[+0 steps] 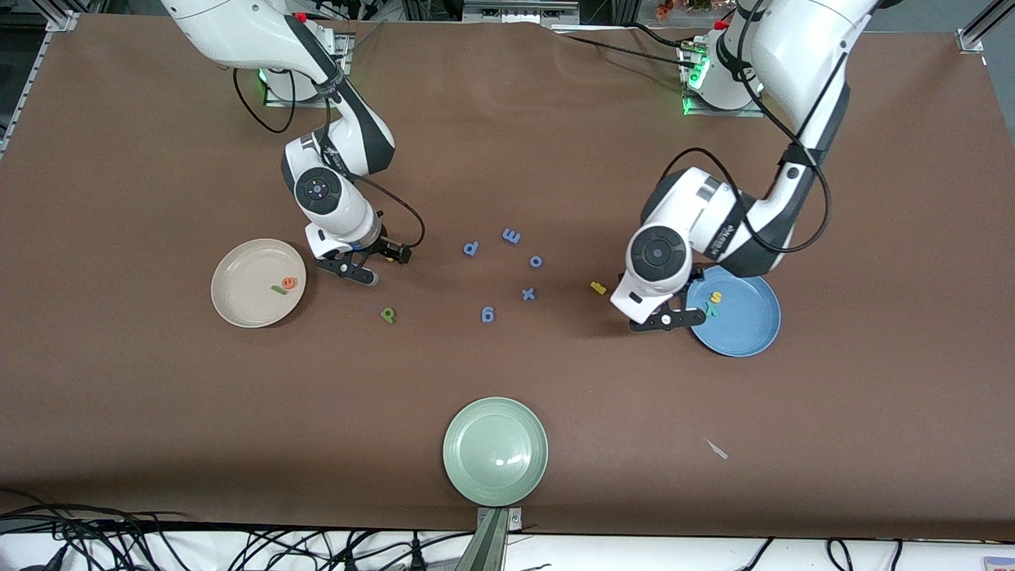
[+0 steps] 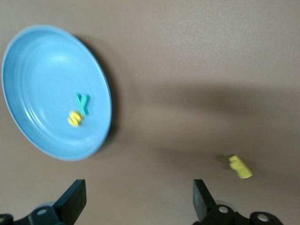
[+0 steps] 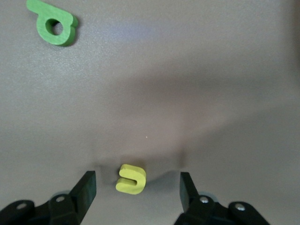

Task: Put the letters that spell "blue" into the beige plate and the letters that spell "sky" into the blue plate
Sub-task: 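Grasp the yellow u with the right gripper while the left gripper grasps yellow k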

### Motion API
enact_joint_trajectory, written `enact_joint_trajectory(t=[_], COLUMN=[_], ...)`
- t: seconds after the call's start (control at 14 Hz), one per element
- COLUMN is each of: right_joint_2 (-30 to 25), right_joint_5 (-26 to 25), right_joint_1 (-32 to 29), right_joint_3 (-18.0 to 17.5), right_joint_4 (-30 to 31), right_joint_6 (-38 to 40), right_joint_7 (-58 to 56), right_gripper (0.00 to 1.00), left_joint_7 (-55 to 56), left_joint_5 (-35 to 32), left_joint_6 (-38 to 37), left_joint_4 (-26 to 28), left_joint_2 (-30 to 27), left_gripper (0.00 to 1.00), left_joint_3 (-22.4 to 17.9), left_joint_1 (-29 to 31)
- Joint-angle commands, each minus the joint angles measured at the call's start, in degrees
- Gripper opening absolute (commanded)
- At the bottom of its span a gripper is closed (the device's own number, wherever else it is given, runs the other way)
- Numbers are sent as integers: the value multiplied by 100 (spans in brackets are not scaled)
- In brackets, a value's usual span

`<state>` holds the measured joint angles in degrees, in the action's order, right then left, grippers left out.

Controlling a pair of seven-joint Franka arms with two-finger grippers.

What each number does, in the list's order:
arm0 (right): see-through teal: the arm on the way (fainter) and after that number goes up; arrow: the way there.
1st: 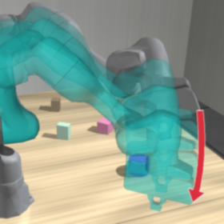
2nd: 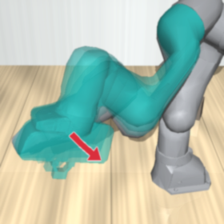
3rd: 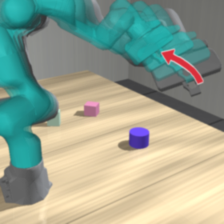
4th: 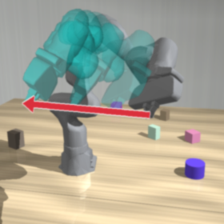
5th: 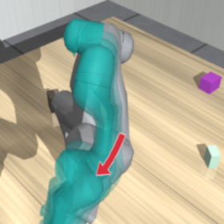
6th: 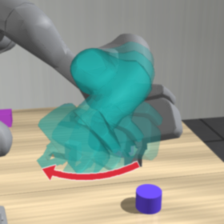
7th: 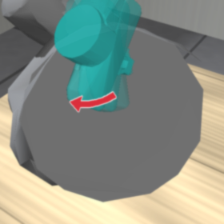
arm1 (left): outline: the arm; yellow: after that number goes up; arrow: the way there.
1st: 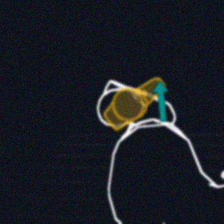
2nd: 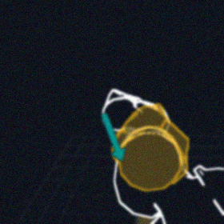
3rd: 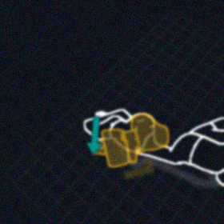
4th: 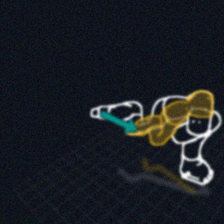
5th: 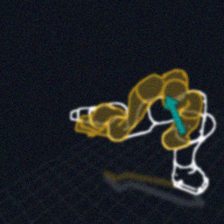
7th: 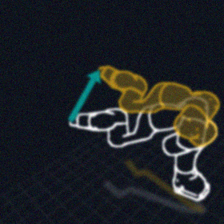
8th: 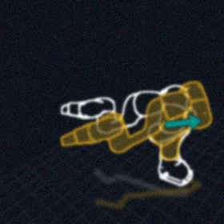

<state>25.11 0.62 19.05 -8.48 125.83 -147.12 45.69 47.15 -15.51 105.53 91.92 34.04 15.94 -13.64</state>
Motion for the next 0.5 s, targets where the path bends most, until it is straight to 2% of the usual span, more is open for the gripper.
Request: enact_joint_trajectory(t=[0.0, 0.21, 0.36, 0.43], right_joint_2=[-77, -68, -42, -33], right_joint_5=[35, 35, 35, 26], right_joint_1=[72, 90, 99, 99], right_joint_3=[-31, -31, -31, -31], right_joint_4=[161, 170, 170, 170], right_joint_6=[-220, -220, -229, -229], right_joint_7=[81, 81, 81, 81], right_gripper=[65, 53, 46, 43], left_joint_7=[1204, 3135, 4149, 4275], left_joint_5=[669, 997, 892, 831], left_joint_6=[606, 1485, 2171, 2400], left_joint_4=[44, 211, 649, 886], left_joint_2=[33, 120, 33, -20], left_gripper=[100, 100, 100, 100], left_joint_3=[-3, -3, -3, -12], left_joint_1=[-16, -191, -244, -244])
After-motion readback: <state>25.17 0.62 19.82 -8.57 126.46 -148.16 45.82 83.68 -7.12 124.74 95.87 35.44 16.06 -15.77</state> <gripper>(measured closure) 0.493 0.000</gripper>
